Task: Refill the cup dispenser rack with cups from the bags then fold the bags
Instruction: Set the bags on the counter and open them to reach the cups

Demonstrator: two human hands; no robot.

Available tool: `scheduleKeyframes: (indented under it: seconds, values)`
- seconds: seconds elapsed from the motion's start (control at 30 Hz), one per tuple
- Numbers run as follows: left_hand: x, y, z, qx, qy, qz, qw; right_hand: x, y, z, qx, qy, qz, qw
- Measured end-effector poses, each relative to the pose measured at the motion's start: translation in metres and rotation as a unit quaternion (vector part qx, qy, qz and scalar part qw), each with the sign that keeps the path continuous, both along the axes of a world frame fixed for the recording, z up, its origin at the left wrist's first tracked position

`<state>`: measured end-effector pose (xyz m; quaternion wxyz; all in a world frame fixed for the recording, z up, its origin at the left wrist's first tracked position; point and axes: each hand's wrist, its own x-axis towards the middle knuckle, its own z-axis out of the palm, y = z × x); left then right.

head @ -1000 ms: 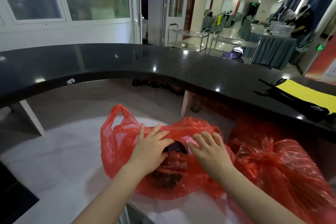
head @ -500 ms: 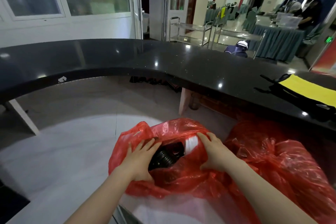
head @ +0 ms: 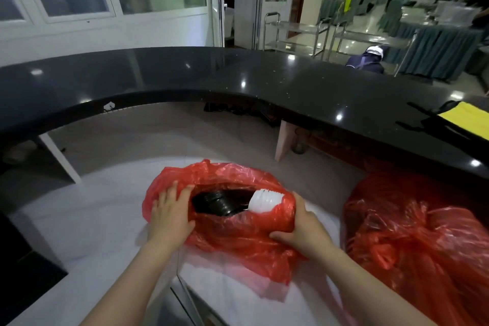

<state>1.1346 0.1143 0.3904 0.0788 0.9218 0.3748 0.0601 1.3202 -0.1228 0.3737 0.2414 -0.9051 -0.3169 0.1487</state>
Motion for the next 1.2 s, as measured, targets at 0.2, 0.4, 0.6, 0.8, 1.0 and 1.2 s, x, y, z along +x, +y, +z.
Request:
scheduleKeyframes:
  seconds: [0.2, 0.4, 0.6, 0.8, 1.0, 1.2]
  values:
    - [0.001, -0.022, 0.009, -0.021, -0.043, -0.114, 0.992, -0.006, 0.007, 0.010, -0.058, -0.123, 0.003, 0.991]
    - [0.008, -0.047, 0.022, -0.021, -0.059, -0.228, 0.972, -0.025, -0.001, 0.035, -0.011, -0.212, 0.002, 0.977]
    - [0.034, -0.078, 0.036, -0.022, -0.109, -0.311, 0.944, -0.041, -0.035, 0.062, 0.132, -0.274, -0.004, 0.953]
    - [0.072, -0.128, 0.044, -0.026, -0.133, -0.400, 0.906, -0.033, -0.107, 0.075, 0.194, -0.331, -0.061, 0.921]
    - [0.105, -0.180, 0.048, -0.069, -0.160, -0.443, 0.879, -0.006, -0.188, 0.072, 0.136, -0.366, -0.195, 0.899]
    - [0.140, -0.227, 0.054, -0.135, -0.203, -0.454, 0.857, 0.004, -0.224, 0.058, -0.016, -0.299, -0.223, 0.928]
